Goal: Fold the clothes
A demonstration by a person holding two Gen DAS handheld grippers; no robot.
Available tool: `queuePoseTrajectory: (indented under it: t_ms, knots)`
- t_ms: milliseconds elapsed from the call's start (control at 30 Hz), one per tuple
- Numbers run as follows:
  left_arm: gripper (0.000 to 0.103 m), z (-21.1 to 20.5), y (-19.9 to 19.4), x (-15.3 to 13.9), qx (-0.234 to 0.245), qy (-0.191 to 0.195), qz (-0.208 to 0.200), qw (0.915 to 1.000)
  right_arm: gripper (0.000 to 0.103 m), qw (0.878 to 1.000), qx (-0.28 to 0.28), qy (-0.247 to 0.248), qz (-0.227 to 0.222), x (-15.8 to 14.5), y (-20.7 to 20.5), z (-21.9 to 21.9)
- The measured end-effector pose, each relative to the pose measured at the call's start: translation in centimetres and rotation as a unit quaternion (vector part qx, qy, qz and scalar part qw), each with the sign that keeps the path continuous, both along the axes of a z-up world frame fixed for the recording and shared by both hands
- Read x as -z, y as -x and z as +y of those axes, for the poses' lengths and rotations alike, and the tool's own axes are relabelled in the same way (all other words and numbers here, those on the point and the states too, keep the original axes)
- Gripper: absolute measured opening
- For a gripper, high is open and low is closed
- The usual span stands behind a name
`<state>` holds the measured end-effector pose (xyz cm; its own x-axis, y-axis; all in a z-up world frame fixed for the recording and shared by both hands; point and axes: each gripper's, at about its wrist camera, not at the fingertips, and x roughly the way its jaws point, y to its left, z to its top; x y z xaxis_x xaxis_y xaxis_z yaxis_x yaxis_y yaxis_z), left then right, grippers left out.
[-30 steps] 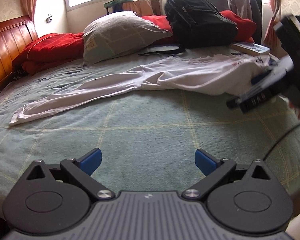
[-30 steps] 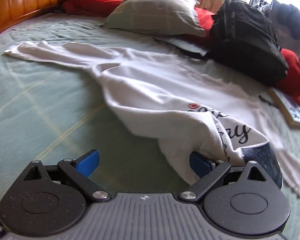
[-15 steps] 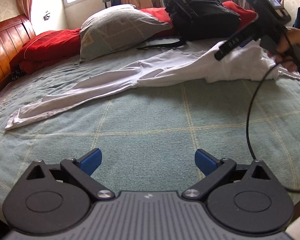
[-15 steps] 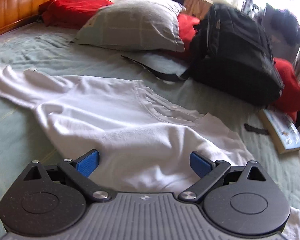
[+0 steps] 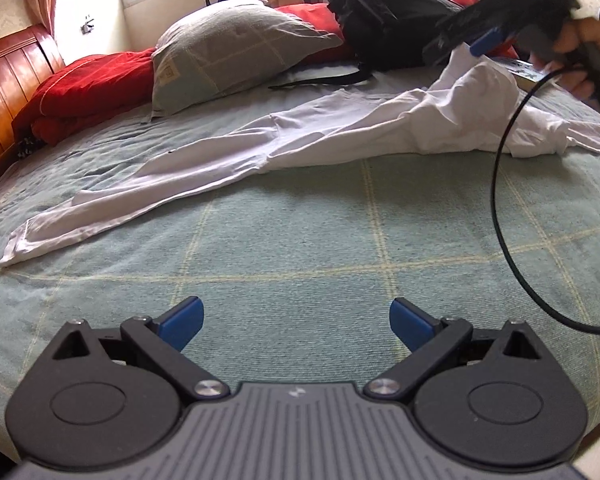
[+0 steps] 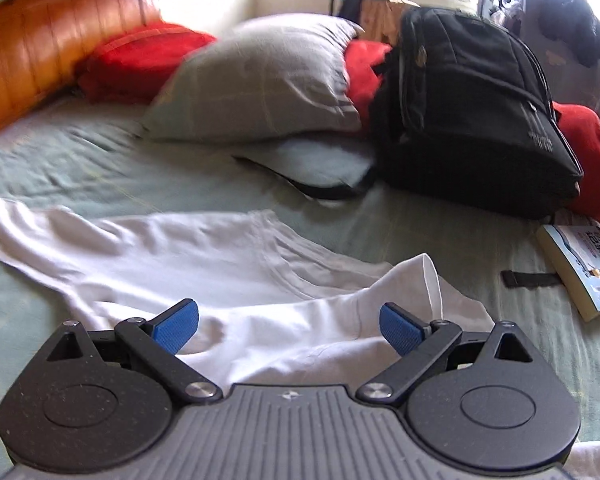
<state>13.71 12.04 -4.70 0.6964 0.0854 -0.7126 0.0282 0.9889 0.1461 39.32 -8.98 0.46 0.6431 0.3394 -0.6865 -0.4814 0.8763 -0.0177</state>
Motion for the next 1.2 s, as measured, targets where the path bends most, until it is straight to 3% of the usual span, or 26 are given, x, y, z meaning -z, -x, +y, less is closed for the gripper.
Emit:
queuePoseTrajectory:
  t_ms: [100, 267, 333, 400, 533, 600, 700, 767, 1000, 1200]
  knots:
    - [0.099, -0.6, -0.4, 0.3, 0.008, -0.002, 0.006, 1.0, 0.1, 0.999, -0.027, -0.021, -0.004, -0.9, 2.0, -1.2]
    - [0.099, -1.8, -0.7, 0.7, 0.025, -0.002, 0.013, 0.9996, 0.099, 0.998, -0.055, -0.026, -0.002, 0.2, 5.1, -2.8]
    - [0.099, -2.2, -0.7, 0.8, 0.031, -0.003, 0.015, 0.9994, 0.096, 0.998, -0.057, -0.027, 0.005, 1.3, 5.8, -3.2]
    - [0.099, -2.6, -0.8, 0.8, 0.036, -0.005, 0.017, 0.9992, 0.085, 0.997, -0.063, -0.032, 0.016, 2.4, 6.2, -3.5]
    - [0.099, -2.9, -0.8, 0.9, 0.036, -0.008, 0.019, 0.9991, 0.079, 0.995, -0.083, -0.049, 0.038, 4.2, 6.2, -3.2]
    - [0.099, -3.0, -0.8, 0.8, 0.036, -0.009, 0.019, 0.9991, 0.079, 0.994, -0.087, -0.045, 0.043, 5.1, 5.7, -2.6]
    - [0.099, -3.1, -0.8, 0.8, 0.034, -0.01, 0.02, 0.9992, 0.078, 0.996, -0.09, 0.002, 0.024, 6.6, 5.5, -1.3]
    - [0.099, -3.1, -0.8, 0.8, 0.034, -0.01, 0.021, 0.9992, 0.078, 0.994, -0.099, 0.01, 0.042, 7.4, 5.5, -1.0]
    - [0.099, -3.5, -1.3, 1.1, 0.042, -0.011, 0.024, 0.9987, 0.078, 0.983, -0.152, -0.04, 0.098, 6.9, 9.1, -2.5]
    - [0.099, -4.3, -1.3, 1.3, 0.057, -0.014, 0.027, 0.9979, 0.078, 0.99, -0.119, -0.036, 0.068, 5.9, 10.2, -4.4]
